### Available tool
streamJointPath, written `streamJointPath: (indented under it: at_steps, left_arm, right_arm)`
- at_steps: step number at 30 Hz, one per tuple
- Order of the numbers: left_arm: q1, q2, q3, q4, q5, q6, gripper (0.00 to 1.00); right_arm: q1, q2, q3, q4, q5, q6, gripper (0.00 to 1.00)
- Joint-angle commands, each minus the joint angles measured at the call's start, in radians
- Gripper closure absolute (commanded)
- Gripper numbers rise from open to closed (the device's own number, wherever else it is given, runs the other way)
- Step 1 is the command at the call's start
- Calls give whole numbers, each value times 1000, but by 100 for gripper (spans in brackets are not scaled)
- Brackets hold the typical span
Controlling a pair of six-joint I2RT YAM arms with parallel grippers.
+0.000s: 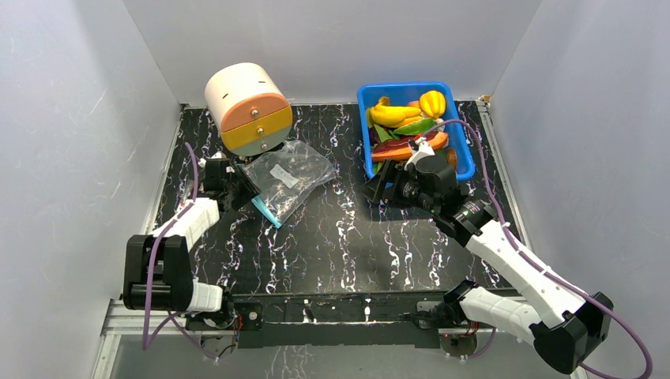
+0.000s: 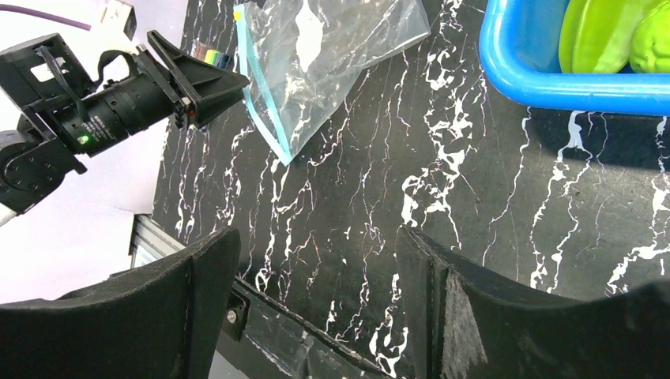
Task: Place the food in the zip-top bag and seal the zipper
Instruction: Pick up the zipper food storage bag at the center of the board.
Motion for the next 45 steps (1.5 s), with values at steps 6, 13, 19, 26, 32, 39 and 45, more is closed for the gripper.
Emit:
streamJointPath:
  at_steps: [6, 13, 19, 26, 32, 39, 45]
  left_arm:
    - [13, 60, 14, 150, 72, -33, 69]
    - [13, 47, 4, 149, 85, -32, 89]
    - [14, 8, -20, 141, 156, -49, 100]
    - [13, -129, -64, 105, 248, -123, 100]
    - [11, -241, -95, 100, 358, -214, 100]
    - [-1, -359, -117, 102, 413, -323, 100]
    - [-32, -423, -149, 105, 431, -412, 100]
  right_arm:
    - [17, -11, 20, 79, -4, 2, 30]
    - [28, -21, 12, 79, 16, -5, 31]
    - [50, -11, 10, 91, 42, -18, 32]
    - [107, 36, 38, 110, 109, -42, 35]
    - [208, 122, 94, 127, 194, -60, 45]
    - [373, 257, 186, 145, 343, -83, 53]
    - [537, 406, 324, 129, 478, -112, 54]
